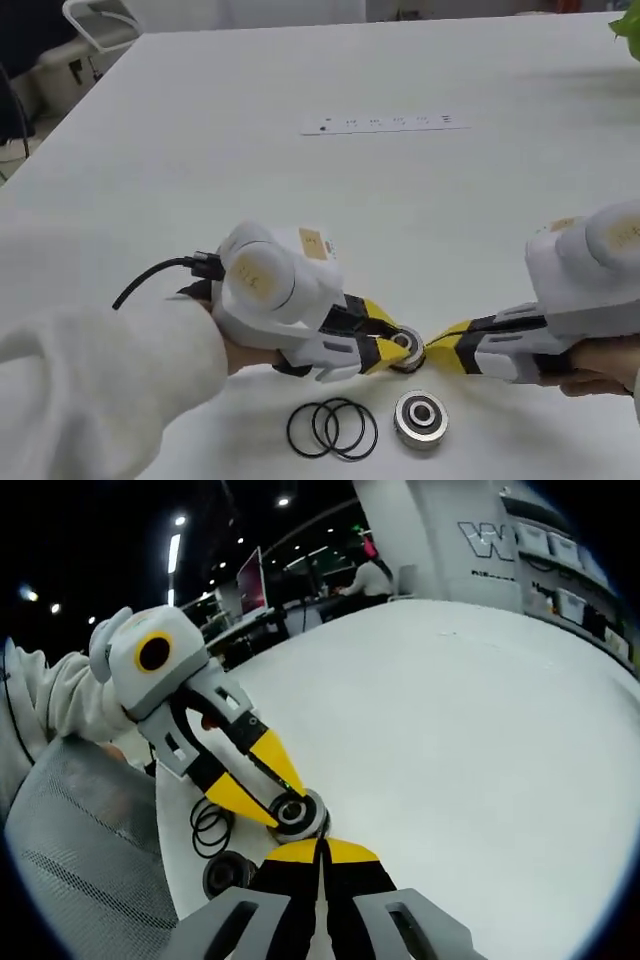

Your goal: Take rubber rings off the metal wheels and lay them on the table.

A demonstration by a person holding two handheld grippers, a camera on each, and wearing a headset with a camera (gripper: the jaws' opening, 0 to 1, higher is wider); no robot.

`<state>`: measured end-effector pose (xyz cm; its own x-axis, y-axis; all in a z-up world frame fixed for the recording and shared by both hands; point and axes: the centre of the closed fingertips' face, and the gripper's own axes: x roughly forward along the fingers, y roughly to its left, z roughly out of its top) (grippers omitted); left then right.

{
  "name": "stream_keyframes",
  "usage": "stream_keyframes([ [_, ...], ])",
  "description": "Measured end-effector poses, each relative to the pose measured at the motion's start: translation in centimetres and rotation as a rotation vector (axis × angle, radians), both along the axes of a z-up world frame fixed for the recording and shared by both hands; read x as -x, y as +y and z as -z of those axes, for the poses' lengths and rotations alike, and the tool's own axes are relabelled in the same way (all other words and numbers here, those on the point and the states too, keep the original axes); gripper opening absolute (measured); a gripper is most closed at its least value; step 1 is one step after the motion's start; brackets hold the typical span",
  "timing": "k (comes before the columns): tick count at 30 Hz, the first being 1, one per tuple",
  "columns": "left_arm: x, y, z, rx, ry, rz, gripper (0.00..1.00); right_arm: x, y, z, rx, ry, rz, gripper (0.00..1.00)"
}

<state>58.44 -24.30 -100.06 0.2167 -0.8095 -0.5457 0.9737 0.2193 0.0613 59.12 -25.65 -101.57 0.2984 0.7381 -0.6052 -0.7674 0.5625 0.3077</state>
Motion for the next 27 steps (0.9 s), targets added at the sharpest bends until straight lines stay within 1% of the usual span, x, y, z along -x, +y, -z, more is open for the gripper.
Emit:
stream_keyframes([
  [2, 0.0, 0.0, 0.0, 0.002, 0.0, -0.001, 0.13, 0.1, 0.3, -1.0, -0.068, 0.04, 0.033, 0.0],
  [3, 0.0, -0.1, 0.0, 0.003, 0.0, 0.0, 0.13, 0.3, 0.5, -1.4, -0.096, 0.075, 0.052, 0.0],
  [4, 0.0, -0.1, 0.0, 0.004, 0.0, 0.002, 0.13, 0.4, 0.3, -1.0, -0.065, 0.072, 0.045, 0.0],
  [5, -0.1, -0.1, 0.0, 0.003, -0.002, 0.004, 0.13, 0.4, 0.4, -1.0, -0.056, 0.039, 0.028, 0.0],
  [6, -0.1, -0.1, 0.1, 0.003, -0.002, 0.005, 0.13, 0.5, 0.5, -1.2, -0.053, 0.033, 0.023, 0.0],
  [7, -0.1, -0.1, 0.1, 0.002, -0.004, 0.007, 0.13, 0.6, 0.7, -1.3, -0.062, 0.042, 0.024, 0.0],
  [9, -0.1, -0.1, 0.1, -0.004, -0.01, 0.008, 0.13, 0.7, 0.7, -1.2, -0.049, 0.042, 0.026, 0.0],
  [11, -0.1, -0.1, 0.1, -0.006, -0.015, 0.01, 0.13, 0.8, 0.7, -1.4, -0.05, 0.048, 0.033, 0.0],
  [12, -0.1, -0.1, 0.1, -0.008, -0.02, 0.013, 0.13, 0.9, 0.9, -1.6, -0.06, 0.05, 0.028, 0.0],
  [15, -0.1, -0.2, 0.1, -0.009, -0.021, 0.015, 0.13, 1.1, 1.2, -1.6, -0.062, 0.044, 0.014, 0.0],
  [19, -0.1, -0.2, 0.1, -0.01, -0.021, 0.016, 0.13, 1.1, 1.3, -1.7, -0.072, 0.053, 0.012, 0.0],
  [27, -0.1, -0.2, 0.2, -0.009, -0.023, 0.018, 0.13, 1.4, 1.9, -2.1, -0.089, 0.041, -0.021, 0.0],
])
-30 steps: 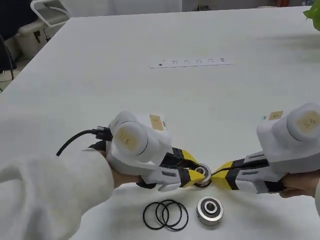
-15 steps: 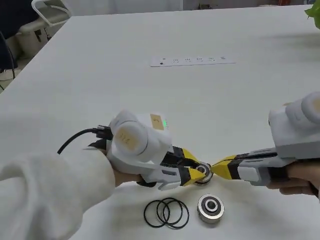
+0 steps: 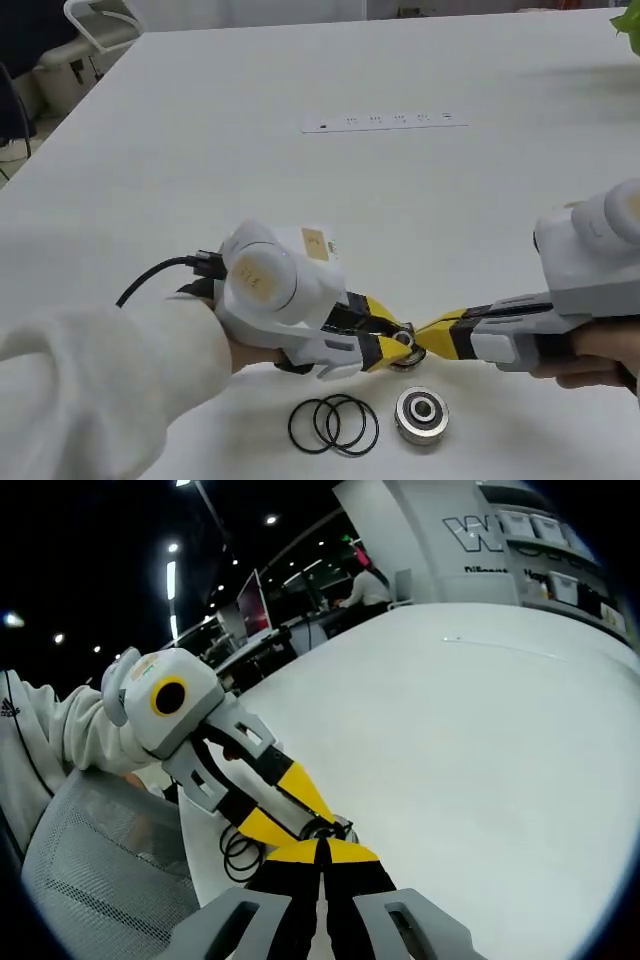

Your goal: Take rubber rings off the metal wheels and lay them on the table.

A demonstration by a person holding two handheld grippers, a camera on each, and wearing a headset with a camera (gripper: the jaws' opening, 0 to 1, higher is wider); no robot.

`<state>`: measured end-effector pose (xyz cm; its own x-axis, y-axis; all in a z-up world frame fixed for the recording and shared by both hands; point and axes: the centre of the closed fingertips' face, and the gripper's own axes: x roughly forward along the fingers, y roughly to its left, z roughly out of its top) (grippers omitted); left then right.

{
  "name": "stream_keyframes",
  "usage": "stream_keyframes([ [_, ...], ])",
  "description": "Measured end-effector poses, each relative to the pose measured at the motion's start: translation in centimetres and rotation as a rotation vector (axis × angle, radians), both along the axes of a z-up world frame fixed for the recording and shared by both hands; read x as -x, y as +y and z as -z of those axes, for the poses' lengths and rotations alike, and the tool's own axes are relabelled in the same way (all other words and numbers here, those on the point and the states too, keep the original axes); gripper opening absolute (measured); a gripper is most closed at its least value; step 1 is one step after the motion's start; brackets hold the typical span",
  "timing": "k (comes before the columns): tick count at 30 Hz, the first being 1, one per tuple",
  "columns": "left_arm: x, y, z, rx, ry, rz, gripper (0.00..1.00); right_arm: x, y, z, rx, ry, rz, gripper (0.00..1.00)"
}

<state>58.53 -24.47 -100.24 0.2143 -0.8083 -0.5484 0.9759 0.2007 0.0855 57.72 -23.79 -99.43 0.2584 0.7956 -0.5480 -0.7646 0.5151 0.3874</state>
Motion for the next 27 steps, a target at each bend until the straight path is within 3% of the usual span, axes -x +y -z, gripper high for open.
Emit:
stream_keyframes([
  [1, 0.0, 0.0, 0.0, 0.0, 0.0, 0.0, 0.13, 0.2, 0.6, -0.6, -0.033, -0.012, -0.022, 0.0],
  [2, 0.0, 0.0, 0.0, 0.0, 0.0, -0.001, 0.13, 0.3, 1.4, -1.7, -0.101, -0.027, -0.033, 0.0],
  [3, 0.0, 0.0, 0.0, -0.001, -0.001, 0.0, 0.13, 0.1, 1.1, -1.5, -0.051, -0.016, -0.027, 0.0],
  [4, 0.0, 0.0, 0.0, 0.0, -0.001, -0.001, 0.13, -0.2, 0.6, -0.8, 0.018, -0.055, -0.041, 0.0],
  [5, 0.0, 0.0, 0.0, 0.001, -0.004, 0.001, 0.13, -0.6, 0.7, -0.8, 0.026, -0.1, -0.049, 0.0],
  [7, 0.0, 0.0, -0.1, 0.004, -0.016, 0.007, 0.14, -0.2, 0.9, -0.5, 0.004, -0.043, -0.033, 0.0],
  [11, 0.0, -0.1, -0.1, 0.003, -0.017, 0.009, 0.14, -0.5, 0.3, -0.2, 0.03, -0.057, -0.031, 0.0],
  [13, 0.1, 0.0, -0.4, 0.02, 0.008, 0.012, 0.14, -0.6, 0.2, -0.2, 0.03, -0.055, -0.028, 0.0],
  [16, 0.3, 0.5, -0.8, 0.026, 0.01, 0.016, 0.14, -0.6, 0.1, -0.1, 0.037, -0.057, -0.027, 0.0],
  [21, 0.5, 1.4, -2.4, 0.06, 0.025, 0.008, 0.19, -0.8, 0.0, -0.3, 0.038, -0.063, -0.021, 0.0],
  [27, 0.1, 3.2, -4.7, 0.085, -0.013, -0.027, 0.29, -1.2, -0.2, -1.1, 0.019, -0.076, -0.003, 0.0],
])
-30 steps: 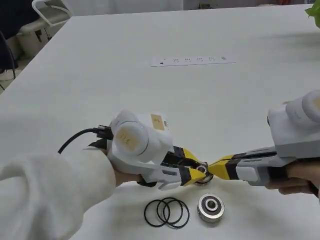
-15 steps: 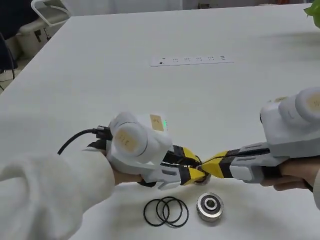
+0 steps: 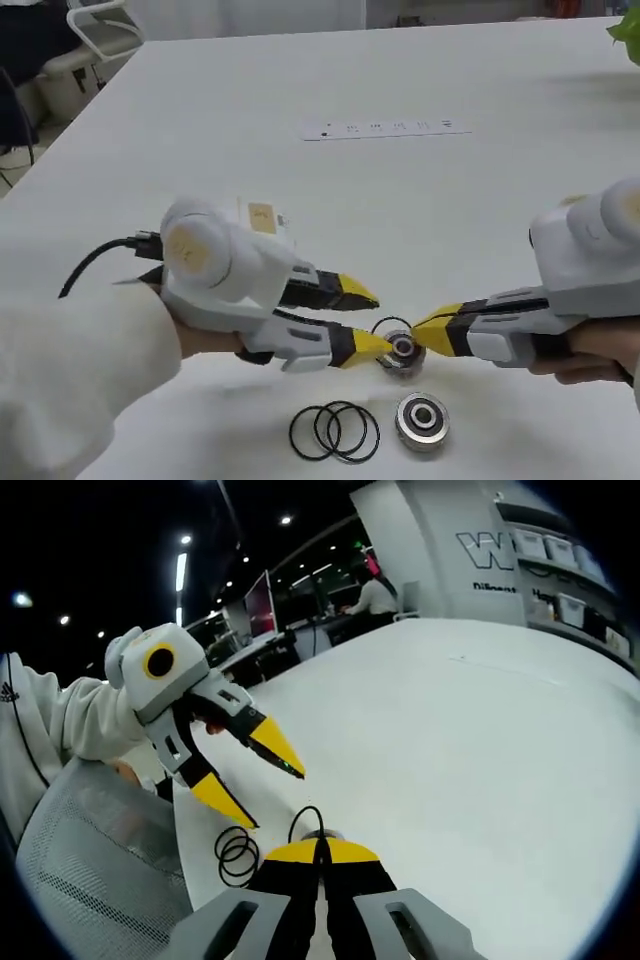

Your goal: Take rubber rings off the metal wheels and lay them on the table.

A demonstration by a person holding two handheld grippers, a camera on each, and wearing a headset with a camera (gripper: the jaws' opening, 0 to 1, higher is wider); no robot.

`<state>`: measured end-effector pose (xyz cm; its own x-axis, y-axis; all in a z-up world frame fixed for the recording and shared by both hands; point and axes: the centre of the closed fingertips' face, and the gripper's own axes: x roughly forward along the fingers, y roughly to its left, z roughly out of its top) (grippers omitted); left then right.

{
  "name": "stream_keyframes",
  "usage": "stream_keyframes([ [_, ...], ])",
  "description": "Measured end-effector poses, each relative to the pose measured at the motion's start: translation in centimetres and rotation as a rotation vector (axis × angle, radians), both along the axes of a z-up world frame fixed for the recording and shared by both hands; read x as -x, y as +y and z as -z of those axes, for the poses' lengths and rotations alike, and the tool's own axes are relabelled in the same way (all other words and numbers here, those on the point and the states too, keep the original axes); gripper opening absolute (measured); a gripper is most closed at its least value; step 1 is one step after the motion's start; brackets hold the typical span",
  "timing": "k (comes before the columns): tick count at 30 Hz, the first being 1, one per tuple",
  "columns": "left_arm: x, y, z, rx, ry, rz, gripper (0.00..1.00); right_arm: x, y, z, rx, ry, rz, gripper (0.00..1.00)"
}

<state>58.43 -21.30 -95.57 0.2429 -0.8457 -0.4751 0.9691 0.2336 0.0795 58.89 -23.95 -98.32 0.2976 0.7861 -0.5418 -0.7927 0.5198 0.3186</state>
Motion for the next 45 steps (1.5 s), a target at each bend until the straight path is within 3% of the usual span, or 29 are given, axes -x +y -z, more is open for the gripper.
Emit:
stream_keyframes([
  [2, -0.2, 1.2, -0.5, -0.009, -0.027, -0.021, 0.32, -0.2, -0.1, -0.4, -0.008, -0.008, 0.008, 0.0],
  [6, 0.0, 2.7, -1.8, 0.013, -0.035, -0.053, 0.38, -0.3, 0.0, -1.2, -0.027, -0.018, 0.02, 0.0],
  [14, 1.0, 5.3, -4.4, 0.052, -0.083, -0.118, 0.45, -0.2, 0.3, -2.4, -0.045, -0.044, 0.015, 0.0],
  [27, 3.6, 9.2, -5.7, 0.044, -0.1, -0.185, 0.62, 1.6, 1.3, -4.5, -0.059, -0.066, -0.058, 0.0],
  [30, 4.3, 10.1, -5.7, 0.046, -0.105, -0.205, 0.64, 2.4, 1.7, -4.7, -0.061, -0.064, -0.085, 0.0],
  [33, 5.2, 10.8, -5.1, 0.058, -0.081, -0.233, 0.65, 3.7, 2.5, -4.6, -0.056, -0.049, -0.131, 0.0],
  [39, 6.8, 12.6, -3.4, 0.055, -0.049, -0.296, 0.71, 5.9, 3.8, -3.8, -0.029, -0.027, -0.215, 0.0],
  [45, 7.8, 14.1, -2.0, 0.032, -0.038, -0.363, 0.72, 7.6, 4.4, -2.4, 0.006, 0.013, -0.289, 0.0],
])
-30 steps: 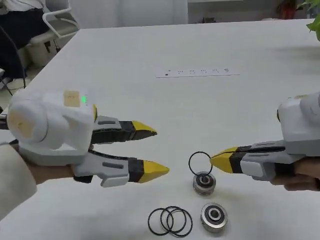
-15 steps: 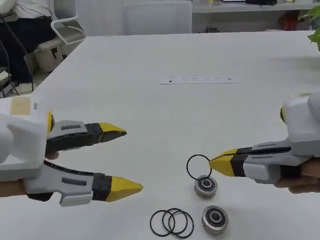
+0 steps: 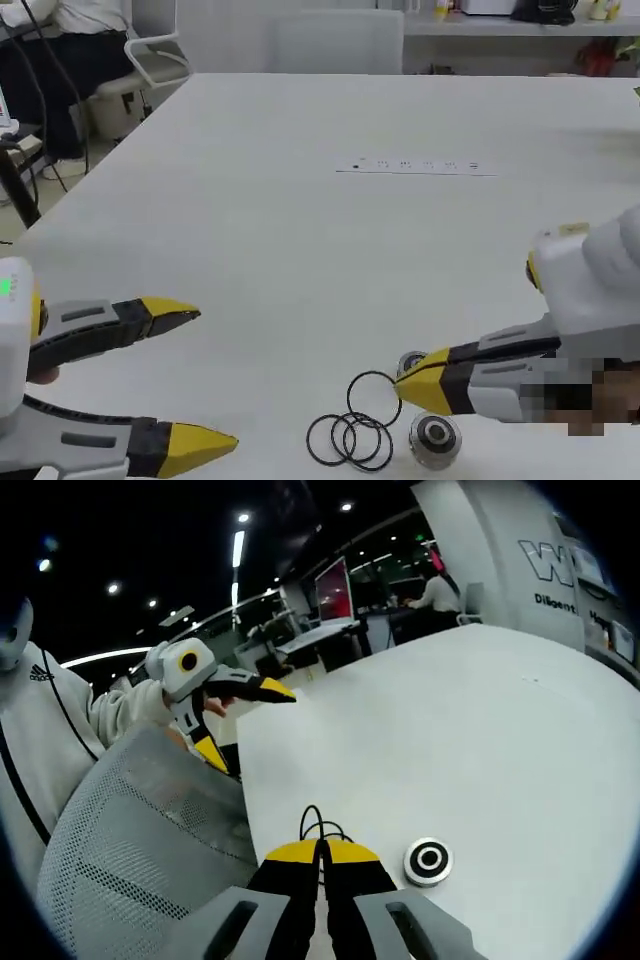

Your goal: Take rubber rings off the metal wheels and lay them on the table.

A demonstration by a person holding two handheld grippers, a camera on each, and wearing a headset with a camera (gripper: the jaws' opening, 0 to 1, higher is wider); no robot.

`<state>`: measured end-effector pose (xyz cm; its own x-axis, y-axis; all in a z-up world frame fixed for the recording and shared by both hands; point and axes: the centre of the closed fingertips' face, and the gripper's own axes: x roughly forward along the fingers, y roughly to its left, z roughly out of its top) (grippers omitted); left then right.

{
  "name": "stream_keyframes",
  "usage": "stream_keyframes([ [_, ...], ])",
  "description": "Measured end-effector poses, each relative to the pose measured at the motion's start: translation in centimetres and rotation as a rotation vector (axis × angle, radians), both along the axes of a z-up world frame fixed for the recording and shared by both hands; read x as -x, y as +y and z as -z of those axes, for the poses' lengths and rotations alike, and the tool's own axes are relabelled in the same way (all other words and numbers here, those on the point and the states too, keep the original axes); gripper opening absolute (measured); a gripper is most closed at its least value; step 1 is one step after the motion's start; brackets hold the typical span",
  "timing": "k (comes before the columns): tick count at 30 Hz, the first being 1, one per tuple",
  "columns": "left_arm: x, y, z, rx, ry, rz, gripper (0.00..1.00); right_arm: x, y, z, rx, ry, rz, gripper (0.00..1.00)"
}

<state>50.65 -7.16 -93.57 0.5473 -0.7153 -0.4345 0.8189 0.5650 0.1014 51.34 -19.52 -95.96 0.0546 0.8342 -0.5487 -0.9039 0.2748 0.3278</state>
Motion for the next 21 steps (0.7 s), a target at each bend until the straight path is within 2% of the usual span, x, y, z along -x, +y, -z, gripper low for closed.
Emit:
stream_keyframes([
  [2, 0.4, 0.1, 0.1, 0.02, 0.012, -0.018, 0.73, 0.7, 0.2, 0.6, 0.016, 0.016, -0.026, 0.0],
  [4, 0.8, 0.3, 0.4, 0.022, 0.019, -0.027, 0.73, 1.4, 0.3, 1.3, 0.032, 0.047, -0.052, 0.0],
  [9, 1.6, 0.8, 1.0, 0.022, 0.039, -0.05, 0.73, 2.1, 0.5, 2.7, 0.078, 0.029, -0.092, 0.0],
  [14, 2.0, 1.0, 1.1, 0.026, 0.046, -0.064, 0.73, 2.2, 0.2, 4.4, 0.152, 0.005, -0.111, 0.0],
  [19, 2.2, 1.0, 1.3, 0.031, 0.05, -0.072, 0.73, 1.7, 0.1, 5.0, 0.184, -0.035, -0.119, 0.0],
  [21, 2.2, 1.0, 1.3, 0.033, 0.053, -0.074, 0.73, 1.5, 0.1, 5.1, 0.19, -0.037, -0.115, 0.0],
])
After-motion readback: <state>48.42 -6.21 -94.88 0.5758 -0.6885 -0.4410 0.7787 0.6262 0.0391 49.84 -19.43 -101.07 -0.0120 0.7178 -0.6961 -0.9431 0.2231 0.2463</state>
